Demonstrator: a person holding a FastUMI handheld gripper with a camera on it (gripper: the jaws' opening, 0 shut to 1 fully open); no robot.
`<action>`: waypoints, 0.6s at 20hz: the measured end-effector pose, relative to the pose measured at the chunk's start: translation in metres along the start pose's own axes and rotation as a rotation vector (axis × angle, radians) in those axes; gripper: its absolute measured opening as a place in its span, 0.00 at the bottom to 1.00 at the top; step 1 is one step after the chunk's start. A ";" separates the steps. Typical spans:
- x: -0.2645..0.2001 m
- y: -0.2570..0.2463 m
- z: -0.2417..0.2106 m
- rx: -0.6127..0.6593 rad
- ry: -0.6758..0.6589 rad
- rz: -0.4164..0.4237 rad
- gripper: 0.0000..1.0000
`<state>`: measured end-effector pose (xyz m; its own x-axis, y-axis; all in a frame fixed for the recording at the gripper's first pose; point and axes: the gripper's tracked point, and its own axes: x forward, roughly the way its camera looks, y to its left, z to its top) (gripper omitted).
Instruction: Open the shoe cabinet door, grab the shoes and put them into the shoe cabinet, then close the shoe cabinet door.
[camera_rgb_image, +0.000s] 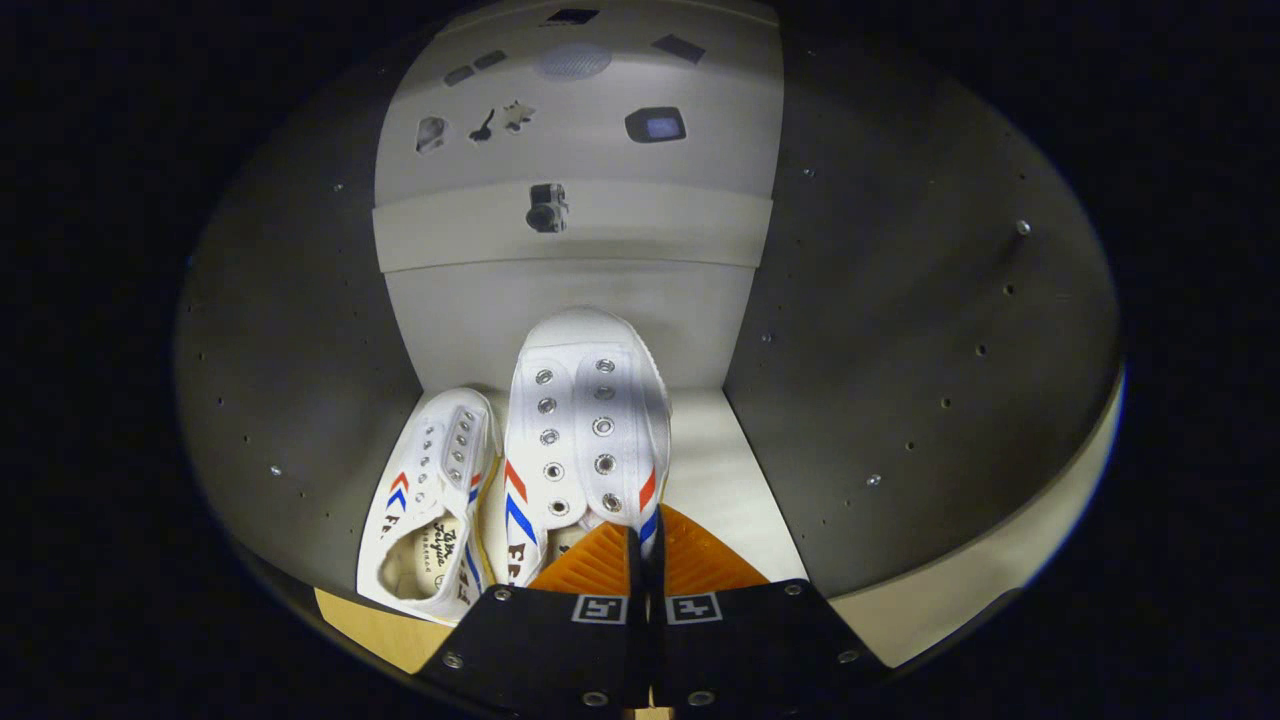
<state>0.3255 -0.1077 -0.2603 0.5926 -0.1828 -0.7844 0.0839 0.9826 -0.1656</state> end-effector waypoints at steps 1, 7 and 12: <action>0.006 0.001 -0.003 -0.006 0.015 0.005 0.00; 0.034 0.002 -0.012 -0.001 0.080 -0.006 0.00; 0.041 0.004 -0.017 -0.030 0.084 -0.033 0.09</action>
<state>0.3367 -0.1118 -0.3036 0.5203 -0.2185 -0.8255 0.0778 0.9748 -0.2090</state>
